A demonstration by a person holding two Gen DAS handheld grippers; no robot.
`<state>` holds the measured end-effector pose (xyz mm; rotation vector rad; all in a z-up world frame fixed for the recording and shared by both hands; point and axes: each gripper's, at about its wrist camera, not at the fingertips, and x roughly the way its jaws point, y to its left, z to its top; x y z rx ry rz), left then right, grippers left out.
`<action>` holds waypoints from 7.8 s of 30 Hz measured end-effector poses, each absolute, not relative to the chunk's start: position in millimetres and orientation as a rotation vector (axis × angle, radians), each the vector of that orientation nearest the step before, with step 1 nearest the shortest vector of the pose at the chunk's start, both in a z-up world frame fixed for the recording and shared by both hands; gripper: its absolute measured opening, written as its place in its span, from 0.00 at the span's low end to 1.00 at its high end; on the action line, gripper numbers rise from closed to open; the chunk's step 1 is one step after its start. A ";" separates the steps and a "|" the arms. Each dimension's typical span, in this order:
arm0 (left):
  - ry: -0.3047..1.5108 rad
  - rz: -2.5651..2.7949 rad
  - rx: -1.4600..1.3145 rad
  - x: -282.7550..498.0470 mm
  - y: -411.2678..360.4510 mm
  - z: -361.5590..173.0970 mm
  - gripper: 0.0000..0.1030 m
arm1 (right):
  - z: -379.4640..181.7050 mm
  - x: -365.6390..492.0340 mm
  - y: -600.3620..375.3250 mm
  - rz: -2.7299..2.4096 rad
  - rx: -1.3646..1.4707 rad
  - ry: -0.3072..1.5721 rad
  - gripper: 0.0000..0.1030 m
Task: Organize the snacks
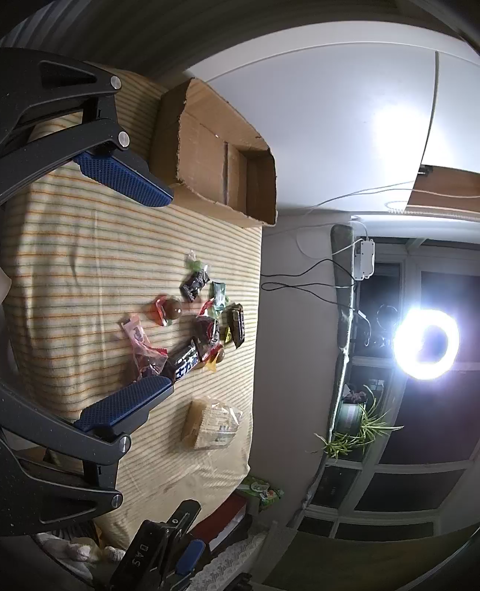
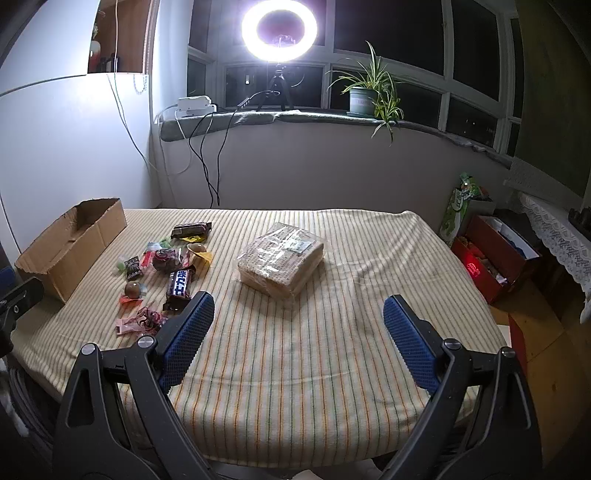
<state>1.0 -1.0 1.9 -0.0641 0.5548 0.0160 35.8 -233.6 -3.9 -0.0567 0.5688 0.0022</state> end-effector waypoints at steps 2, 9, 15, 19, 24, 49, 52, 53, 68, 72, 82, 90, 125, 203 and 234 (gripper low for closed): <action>0.551 0.013 -0.064 -0.3 -1.5 3.2 0.91 | -0.5 33.6 -232.5 0.002 -0.060 0.567 0.92; 0.551 0.007 -0.063 0.2 -2.8 3.2 0.91 | 0.2 33.3 -232.9 0.003 -0.062 0.563 0.92; 0.551 0.003 -0.062 0.0 -4.4 2.8 0.91 | 0.9 33.9 -231.4 0.000 -0.064 0.564 0.92; 0.551 0.003 -0.064 -0.3 -4.9 2.7 0.91 | 0.6 33.4 -231.3 0.003 -0.067 0.564 0.92; 0.550 0.003 -0.064 -0.6 -5.0 2.2 0.91 | -0.2 33.5 -231.6 0.002 -0.066 0.563 0.92; 0.571 0.003 -0.066 4.5 0.6 -1.9 0.91 | -6.1 37.0 -227.3 0.009 -0.076 0.577 0.92; 0.578 0.000 -0.063 5.6 -0.4 -3.5 0.91 | -7.6 38.4 -226.1 0.015 -0.082 0.579 0.92; 0.579 0.000 -0.062 5.7 -0.5 -3.6 0.91 | -7.5 38.4 -225.4 0.016 -0.084 0.579 0.92; 0.636 -0.003 -0.065 20.6 9.4 -17.7 0.81 | -12.4 50.0 -211.3 0.175 -0.135 0.587 0.92; 0.669 -0.035 -0.076 27.7 10.7 -26.5 0.73 | -20.6 51.5 -193.0 0.313 -0.182 0.602 0.89; 0.758 -0.166 -0.109 47.0 5.8 -46.9 0.51 | -50.6 66.5 -144.0 0.581 -0.320 0.708 0.65; 0.825 -0.249 -0.042 65.3 1.5 -60.7 0.43 | -74.4 104.6 -134.3 0.658 -0.312 0.834 0.61; 0.915 -0.423 0.172 105.3 -38.4 -88.9 0.18 | -96.0 129.5 -152.9 0.687 -0.221 1.014 0.37; 0.710 0.056 -0.069 98.8 178.6 -30.9 0.31 | -47.3 210.2 103.9 0.869 -0.266 0.875 0.49; 0.712 -0.140 -0.105 92.8 75.7 -23.6 0.44 | -25.2 172.7 -97.0 0.668 -0.239 0.837 0.49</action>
